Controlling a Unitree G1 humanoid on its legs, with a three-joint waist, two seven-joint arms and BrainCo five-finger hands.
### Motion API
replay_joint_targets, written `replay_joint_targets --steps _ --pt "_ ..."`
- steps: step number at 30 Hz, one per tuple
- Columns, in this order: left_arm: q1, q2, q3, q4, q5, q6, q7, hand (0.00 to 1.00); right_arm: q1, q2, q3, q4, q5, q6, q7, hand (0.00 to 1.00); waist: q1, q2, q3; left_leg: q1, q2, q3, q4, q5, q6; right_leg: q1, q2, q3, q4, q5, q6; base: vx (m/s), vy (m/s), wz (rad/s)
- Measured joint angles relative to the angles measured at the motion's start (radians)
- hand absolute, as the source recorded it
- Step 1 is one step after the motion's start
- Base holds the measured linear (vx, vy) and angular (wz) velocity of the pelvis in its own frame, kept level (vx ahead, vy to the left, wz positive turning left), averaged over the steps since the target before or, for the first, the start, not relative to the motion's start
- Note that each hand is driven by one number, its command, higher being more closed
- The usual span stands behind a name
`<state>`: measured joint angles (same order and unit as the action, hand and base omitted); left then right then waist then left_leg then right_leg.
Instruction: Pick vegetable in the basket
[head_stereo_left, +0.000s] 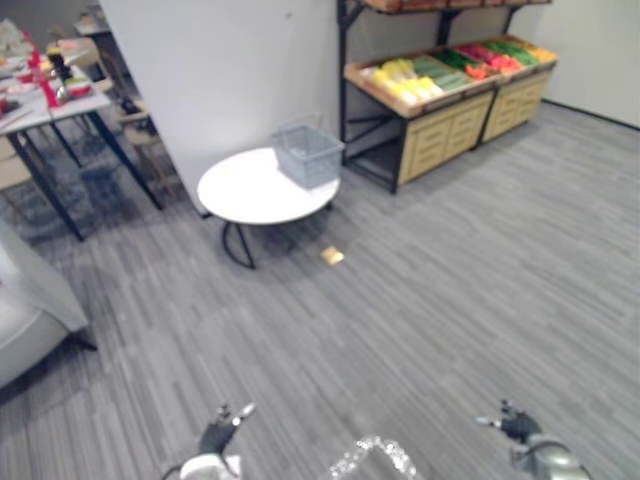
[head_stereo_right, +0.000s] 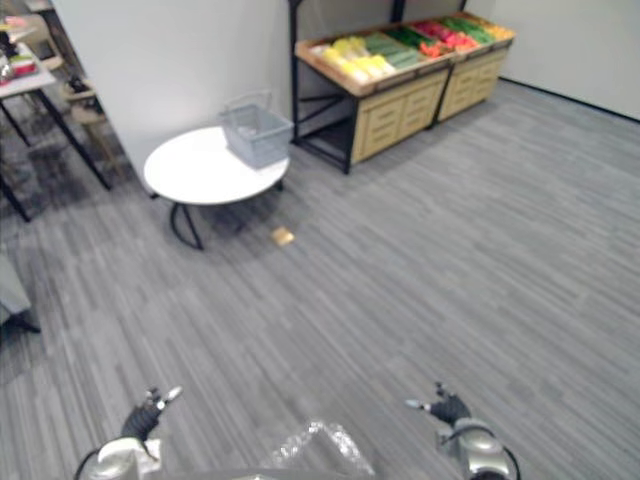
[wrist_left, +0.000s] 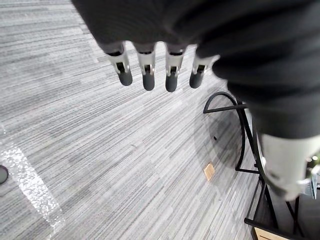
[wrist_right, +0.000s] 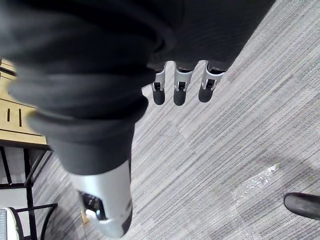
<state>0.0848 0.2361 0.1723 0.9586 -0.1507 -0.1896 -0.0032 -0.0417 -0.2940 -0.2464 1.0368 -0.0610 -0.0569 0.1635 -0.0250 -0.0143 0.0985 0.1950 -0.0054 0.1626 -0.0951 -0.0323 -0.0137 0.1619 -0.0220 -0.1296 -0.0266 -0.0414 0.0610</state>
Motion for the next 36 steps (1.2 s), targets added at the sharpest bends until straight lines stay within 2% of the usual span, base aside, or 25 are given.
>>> replay_joint_targets --steps 4,6,8,9,10,11,13,14,16,17,18,20,22,23,24,25,26,27,29,31,32,33,34,35,36 --pt "-0.006 0.001 0.0 -0.001 -0.002 0.0 0.0 0.0 -0.006 0.006 0.02 -0.001 0.001 0.0 0.001 0.0 0.001 -0.005 0.038 -0.028 0.007 0.015 0.058 -0.026 -0.006 -0.046 -0.005 0.012 0.095 -0.042 -0.007 -0.03 -0.018 -0.08" --pt "-0.009 0.0 0.0 -0.001 -0.003 0.001 0.0 0.0 -0.004 0.017 0.02 0.0 0.002 -0.001 0.0 0.0 0.001 -0.01 0.061 -0.099 0.022 0.019 0.209 -0.107 -0.012 -0.091 -0.009 0.015 0.189 -0.091 -0.013 -0.05 -0.043 -0.06" --pt "0.0 -0.009 0.002 -0.002 -0.004 -0.001 0.002 0.0 0.016 0.016 0.03 -0.002 0.007 -0.011 -0.002 0.0 0.002 0.016 0.076 -0.19 0.073 0.027 0.421 -0.231 -0.037 -0.127 0.014 0.021 0.291 -0.165 -0.037 -0.05 -0.066 -0.12" --pt "0.009 -0.017 0.008 -0.002 -0.004 -0.005 0.005 0.0 0.027 0.017 0.047 -0.003 0.019 -0.013 -0.003 0.0 0.008 0.027 0.079 -0.214 0.098 0.037 0.507 -0.248 -0.04 -0.129 0.026 0.032 0.303 -0.179 -0.049 0.02 -0.028 -0.08" --pt "0.017 -0.027 0.027 -0.005 -0.004 -0.007 0.007 0.0 0.032 0.023 0.062 -0.003 0.023 -0.013 -0.005 0.0 0.007 0.028 0.085 -0.286 0.132 0.067 0.662 -0.231 -0.034 -0.139 0.029 0.031 0.326 -0.194 -0.055 0.02 -0.053 -0.12" --pt "0.018 -0.045 0.04 -0.015 -0.004 -0.007 0.011 0.0 0.044 0.027 0.068 -0.01 0.023 -0.013 -0.004 0.0 0.007 0.032 0.096 -0.392 0.176 0.071 0.886 -0.143 -0.029 -0.142 0.033 0.036 0.356 -0.212 -0.058 0.04 -0.064 -0.15" --pt "0.038 -0.069 0.039 -0.016 -0.004 -0.005 0.01 0.0 0.063 0.028 0.07 -0.01 0.023 -0.014 -0.011 0.0 0.024 0.028 0.121 -0.491 0.209 0.069 1.095 -0.012 -0.033 -0.107 0.033 0.069 0.372 -0.233 -0.066 0.12 -0.041 -0.37" --pt "0.047 -0.077 0.039 -0.014 -0.004 -0.002 0.006 0.0 0.067 0.027 0.065 -0.009 0.023 -0.013 -0.014 0.0 0.027 0.036 0.13 -0.508 0.203 0.068 1.089 -0.072 -0.04 -0.078 0.027 0.082 0.375 -0.245 -0.069 0.22 0.017 -0.36" --pt "0.047 -0.078 0.039 -0.019 -0.004 -0.002 0.0 0.0 0.067 0.026 0.058 -0.009 0.02 -0.014 -0.013 0.0 0.024 0.042 0.139 -0.508 0.169 0.079 0.935 -0.111 -0.064 -0.05 0.013 0.089 0.377 -0.264 -0.065 0.2 0.047 -0.09" --pt "0.054 -0.078 0.04 -0.033 -0.004 -0.006 0.0 0.0 0.066 0.026 0.058 -0.01 0.018 -0.015 -0.01 0.0 0.024 0.042 0.139 -0.504 0.142 0.096 0.739 -0.103 -0.073 -0.039 0.002 0.09 0.379 -0.282 -0.059 0.22 0.075 0.02" --pt "0.067 -0.079 0.039 -0.049 -0.004 -0.011 -0.002 0.0 0.066 0.025 0.057 -0.014 0.016 -0.025 -0.004 0.0 0.025 0.046 0.14 -0.496 0.129 0.125 0.52 -0.041 -0.105 -0.029 0.002 0.089 0.373 -0.298 -0.058 0.21 0.091 -0.03" --pt "0.091 -0.084 0.039 -0.05 -0.005 -0.013 -0.002 0.0 0.065 0.017 0.053 -0.02 -0.018 -0.053 -0.002 0.0 0.034 0.074 0.143 -0.479 0.14 0.134 0.273 0.032 -0.118 0.01 0.028 0.103 0.358 -0.328 -0.054 0.27 0.162 -0.24" --pt "0.115 -0.088 0.039 -0.048 -0.024 -0.013 -0.002 0.0 0.061 0.014 0.049 -0.027 -0.053 -0.082 -0.011 0.0 0.052 0.079 0.139 -0.478 0.166 0.123 0.262 0.05 -0.104 0.042 0.031 0.14 0.36 -0.373 -0.042 0.44 0.282 -0.6" --pt "0.122 -0.081 0.039 -0.04 -0.046 -0.012 0.0 0.0 0.06 0.027 0.061 -0.043 -0.062 -0.102 -0.023 0.0 0.067 0.034 0.12 -0.517 0.154 0.128 0.386 0.073 -0.062 0.055 -0.015 0.16 0.349 -0.402 -0.034 0.68 0.363 -1.07" --pt "0.152 -0.066 0.024 -0.046 -0.06 -0.016 -0.001 0.0 0.06 0.049 0.066 -0.043 -0.082 -0.129 -0.032 0.0 0.095 -0.01 0.081 -0.514 0.128 0.136 0.473 0.034 -0.028 0.047 -0.079 0.163 0.434 -0.413 0.013 0.62 0.309 -1.15" --pt "0.163 -0.062 0.022 -0.04 -0.066 -0.018 -0.002 0.0 0.044 0.057 0.068 -0.041 -0.093 -0.142 -0.036 0.0 0.1 -0.029 0.082 -0.506 0.108 0.16 0.492 0.008 0.054 0.001 -0.11 0.154 0.578 -0.401 0.036 0.77 0.382 -0.71" --pt "0.135 -0.055 0.015 -0.026 -0.065 -0.01 0.001 0.0 0.028 0.07 0.079 -0.04 -0.111 -0.162 -0.051 0.0 0.07 -0.074 0.071 -0.497 0.059 0.164 0.5 -0.035 0.059 -0.1 -0.179 0.112 0.786 -0.323 0.067 0.5 0.271 0.0" --pt "0.12 -0.055 0.005 -0.028 -0.065 -0.011 0.0 0.0 0.019 0.068 0.087 -0.04 -0.131 -0.17 -0.054 0.0 0.057 -0.079 0.075 -0.481 0.04 0.156 0.49 -0.05 0.064 -0.139 -0.208 0.099 0.874 -0.267 0.06 0.6 0.323 0.32" --pt "0.107 -0.059 -0.028 -0.039 -0.066 -0.016 -0.003 0.0 -0.022 0.062 0.111 -0.04 -0.181 -0.194 -0.093 0.0 0.056 -0.064 0.088 -0.364 0.009 0.15 0.426 -0.085 0.084 -0.211 -0.23 0.05 0.992 -0.274 0.03 0.54 0.258 0.11" --pt "0.098 -0.061 -0.03 -0.067 -0.066 -0.021 -0.005 0.0 -0.044 0.038 0.156 -0.111 -0.201 -0.227 -0.124 0.0 0.05 -0.009 0.104 -0.231 0.016 0.102 0.326 -0.095 0.095 -0.25 -0.165 -0.031 0.867 -0.291 0.009 0.42 0.181 0.35" --pt "0.079 -0.051 -0.034 -0.099 -0.067 -0.021 -0.008 0.0 -0.044 0.017 0.181 -0.206 -0.2 -0.229 -0.132 0.0 0.047 0.005 0.106 -0.195 0.014 0.067 0.286 -0.098 0.099 -0.32 -0.129 -0.061 0.769 -0.287 0.016 0.39 0.132 0.73" --pt "0.064 -0.039 -0.043 -0.109 -0.067 -0.019 -0.012 0.0 -0.045 0.009 0.183 -0.262 -0.199 -0.23 -0.133 0.0 0.046 0.007 0.108 -0.185 0.007 0.043 0.275 -0.1 0.1 -0.358 -0.117 -0.061 0.701 -0.275 0.022 0.48 0.058 1.09" --pt "0.034 -0.027 -0.056 -0.122 -0.071 -0.004 -0.02 0.0 -0.052 -0.007 0.186 -0.343 -0.191 -0.223 -0.133 0.0 0.039 0.006 0.115 -0.174 -0.005 -0.005 0.275 -0.118 0.095 -0.411 -0.101 -0.04 0.54 -0.224 0.043 0.42 0.005 1.3" --pt "0.021 -0.011 -0.056 -0.129 -0.072 0.01 -0.024 0.0 -0.08 -0.016 0.189 -0.372 -0.178 -0.205 -0.133 0.0 0.037 -0.013 0.121 -0.15 -0.019 -0.044 0.29 -0.144 0.078 -0.424 -0.095 0.001 0.356 -0.144 0.063 0.53 -0.039 1.43" --pt "0.025 -0.004 -0.056 -0.129 -0.071 0.024 -0.024 0.0 -0.102 -0.017 0.188 -0.383 -0.178 -0.193 -0.141 0.0 0.042 -0.025 0.122 -0.133 -0.036 -0.073 0.318 -0.181 0.068 -0.425 -0.103 0.031 0.26 -0.103 0.076 0.38 -0.065 1.11"
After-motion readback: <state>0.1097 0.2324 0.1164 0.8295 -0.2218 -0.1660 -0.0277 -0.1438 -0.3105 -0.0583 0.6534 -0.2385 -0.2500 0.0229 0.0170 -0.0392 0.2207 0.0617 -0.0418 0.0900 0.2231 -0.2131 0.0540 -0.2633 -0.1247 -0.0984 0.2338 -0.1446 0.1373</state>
